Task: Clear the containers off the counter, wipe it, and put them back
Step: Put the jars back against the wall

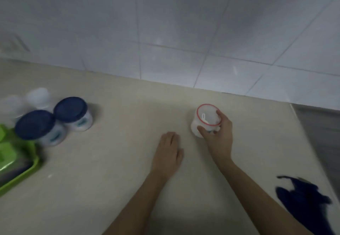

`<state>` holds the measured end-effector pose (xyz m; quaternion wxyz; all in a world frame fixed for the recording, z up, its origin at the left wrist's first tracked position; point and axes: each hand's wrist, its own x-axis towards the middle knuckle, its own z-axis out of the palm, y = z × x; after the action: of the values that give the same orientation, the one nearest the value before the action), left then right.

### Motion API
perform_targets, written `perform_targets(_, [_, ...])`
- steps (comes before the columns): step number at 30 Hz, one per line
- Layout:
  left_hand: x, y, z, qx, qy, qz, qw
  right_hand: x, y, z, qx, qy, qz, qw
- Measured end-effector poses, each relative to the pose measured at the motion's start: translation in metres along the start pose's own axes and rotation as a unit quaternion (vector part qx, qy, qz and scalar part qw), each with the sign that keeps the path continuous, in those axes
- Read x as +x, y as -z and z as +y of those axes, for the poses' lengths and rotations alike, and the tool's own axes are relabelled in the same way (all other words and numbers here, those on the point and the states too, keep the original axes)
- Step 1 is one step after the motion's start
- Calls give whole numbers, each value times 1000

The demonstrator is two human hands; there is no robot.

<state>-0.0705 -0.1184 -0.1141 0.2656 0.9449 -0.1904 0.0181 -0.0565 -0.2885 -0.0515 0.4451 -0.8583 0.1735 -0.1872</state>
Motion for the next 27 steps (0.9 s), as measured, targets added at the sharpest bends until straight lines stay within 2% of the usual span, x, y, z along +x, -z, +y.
perform_targets(3, [33, -29, 35, 28, -12, -3, 1000, 50, 48, 35, -20, 3, 18, 1000])
perform_targets(6, [54, -50, 54, 35, 18, 20, 999, 96, 73, 65, -37, 10, 28, 999])
perform_targets(12, [62, -69, 64, 48, 23, 24, 998, 166, 85, 106, -28, 9, 31, 999])
perform_targets(20, [63, -75, 63, 41, 52, 12, 998, 206, 86, 130, -30, 10, 6, 999])
perform_targets(27, [66, -75, 65, 35, 41, 31, 998, 211, 87, 134, -39, 10, -5, 999])
